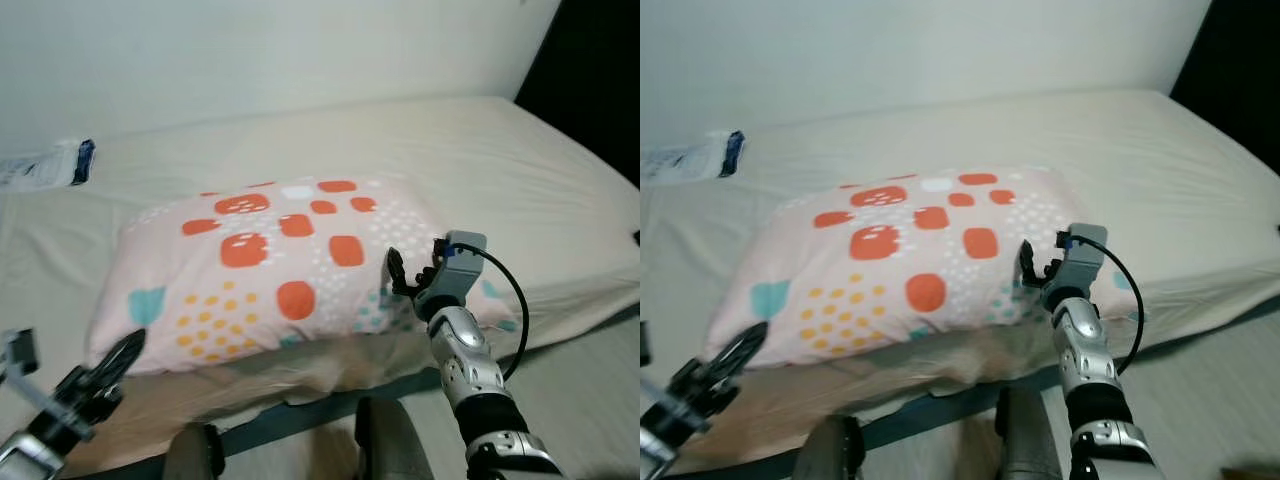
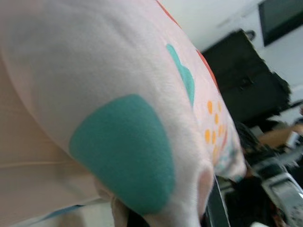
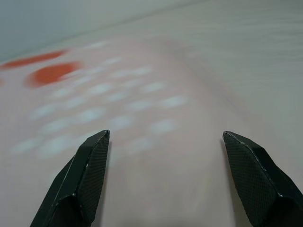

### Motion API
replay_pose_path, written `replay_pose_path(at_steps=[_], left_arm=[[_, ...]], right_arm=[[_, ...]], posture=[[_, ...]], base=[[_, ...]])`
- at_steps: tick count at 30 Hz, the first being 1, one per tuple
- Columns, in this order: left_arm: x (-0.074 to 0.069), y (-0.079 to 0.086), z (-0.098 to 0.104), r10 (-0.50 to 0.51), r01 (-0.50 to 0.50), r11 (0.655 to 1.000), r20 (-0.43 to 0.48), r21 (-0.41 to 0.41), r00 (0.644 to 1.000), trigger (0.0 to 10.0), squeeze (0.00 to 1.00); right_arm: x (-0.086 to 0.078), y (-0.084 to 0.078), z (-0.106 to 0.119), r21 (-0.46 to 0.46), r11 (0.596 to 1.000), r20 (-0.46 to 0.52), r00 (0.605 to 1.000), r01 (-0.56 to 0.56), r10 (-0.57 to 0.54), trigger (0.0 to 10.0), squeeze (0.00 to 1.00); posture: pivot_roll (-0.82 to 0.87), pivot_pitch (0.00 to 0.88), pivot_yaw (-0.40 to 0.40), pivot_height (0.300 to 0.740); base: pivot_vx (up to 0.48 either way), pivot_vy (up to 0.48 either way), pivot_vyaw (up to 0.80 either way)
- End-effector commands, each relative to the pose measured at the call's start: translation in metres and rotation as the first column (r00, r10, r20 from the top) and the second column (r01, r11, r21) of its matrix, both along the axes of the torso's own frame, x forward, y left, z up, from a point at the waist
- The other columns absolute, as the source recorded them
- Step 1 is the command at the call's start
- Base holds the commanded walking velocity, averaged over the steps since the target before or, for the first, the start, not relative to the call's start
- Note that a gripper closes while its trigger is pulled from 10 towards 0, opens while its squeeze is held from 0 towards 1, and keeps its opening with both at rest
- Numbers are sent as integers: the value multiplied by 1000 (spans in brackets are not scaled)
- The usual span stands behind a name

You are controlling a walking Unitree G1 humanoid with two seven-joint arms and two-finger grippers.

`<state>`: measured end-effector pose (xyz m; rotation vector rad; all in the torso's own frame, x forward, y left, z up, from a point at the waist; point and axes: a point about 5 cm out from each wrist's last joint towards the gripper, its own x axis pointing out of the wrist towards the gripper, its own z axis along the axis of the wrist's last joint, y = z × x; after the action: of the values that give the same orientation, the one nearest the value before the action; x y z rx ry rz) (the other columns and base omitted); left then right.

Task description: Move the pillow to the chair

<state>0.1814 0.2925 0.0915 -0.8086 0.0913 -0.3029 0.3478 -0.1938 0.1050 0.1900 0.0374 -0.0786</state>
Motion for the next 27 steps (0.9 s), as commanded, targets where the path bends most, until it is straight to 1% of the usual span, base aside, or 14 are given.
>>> replay_pose_path(at_steps=[1, 3, 4, 5, 6, 9, 11, 13, 16, 18, 19, 21, 24, 27], left_arm=[[-8, 16, 7, 48, -48, 998, 7, 41, 999, 0, 0], [-4, 6, 6, 20, -20, 999, 2, 35, 1000, 0, 0], [-4, 6, 6, 20, -20, 999, 2, 35, 1000, 0, 0], [-3, 0, 8, 2, -2, 1000, -6, 27, 1000, 0, 0], [2, -7, 7, -18, 18, 1000, -16, 22, 1000, 0, 0], [4, -11, 7, -28, 28, 999, -25, 18, 999, 0, 0], [9, -15, 9, -42, 43, 999, -26, 13, 999, 0, 0], [12, -16, 13, -52, 52, 999, -15, 12, 999, 0, 0], [12, -15, 15, -54, 54, 999, -8, 9, 999, 0, 0], [12, -13, 18, -54, 54, 999, 0, 2, 999, 0, 0], [12, -13, 18, -54, 54, 999, 0, 2, 999, 0, 0], [12, -12, 18, -53, 53, 999, -2, -1, 999, 0, 0], [12, -14, 17, -64, 64, 998, -17, 5, 998, 0, 0], [13, -18, 17, -74, 74, 997, -20, 5, 997, 0, 0]], right_arm=[[1, -3, -1, 21, 999, -3, 999, 35, -35, 10000, 0], [0, -13, -11, 157, 981, -80, 992, 113, -102, 10000, 0], [0, -13, -11, 157, 981, -80, 992, 113, -102, 10000, 0], [-1, -13, -15, 215, 968, -106, 989, 127, -106, 10000, 0], [-4, -17, -21, 307, 934, -137, 979, 184, -148, 10000, 0], [-7, -19, -26, 360, 904, -157, 970, 229, -183, 10000, 0], [-15, -26, -36, 415, 852, -204, 945, 319, -255, 10000, 0], [-22, -30, -46, 428, 825, -242, 926, 369, -288, 10000, 0], [-24, -32, -51, 435, 810, -263, 916, 393, -304, 10000, 0], [-31, -37, -61, 466, 752, -323, 881, 466, -346, 10000, 0], [-31, -37, -61, 466, 752, -323, 881, 466, -346, 10000, 0], [-38, -38, -68, 486, 713, -362, 859, 505, -362, 10000, 0], [-50, -40, -79, 444, 736, -370, 853, 511, -369, 10000, 0], [-55, -42, -82, 447, 741, -356, 859, 502, -368, 10000, 0]], posture=[[6, 93, -73, 576], [2, 94, -66, 576], [2, 94, -66, 576], [-1, 95, -62, 576], [-4, 103, -54, 576], [-5, 101, -52, 576], [-2, 100, -48, 576], [0, 99, -46, 576], [-1, 101, -45, 576], [-3, 103, -39, 576], [-3, 103, -39, 576], [-4, 100, -38, 576], [9, 98, -40, 576], [15, 98, -38, 576]], base=[[0, 0, 0], [0, 0, 0], [0, 0, 0], [0, 0, 0], [0, 0, 0], [0, 0, 0], [0, 0, 0], [0, 0, 0], [0, 0, 0], [0, 0, 0], [0, 0, 0], [0, 0, 0], [0, 0, 0], [0, 0, 0]])
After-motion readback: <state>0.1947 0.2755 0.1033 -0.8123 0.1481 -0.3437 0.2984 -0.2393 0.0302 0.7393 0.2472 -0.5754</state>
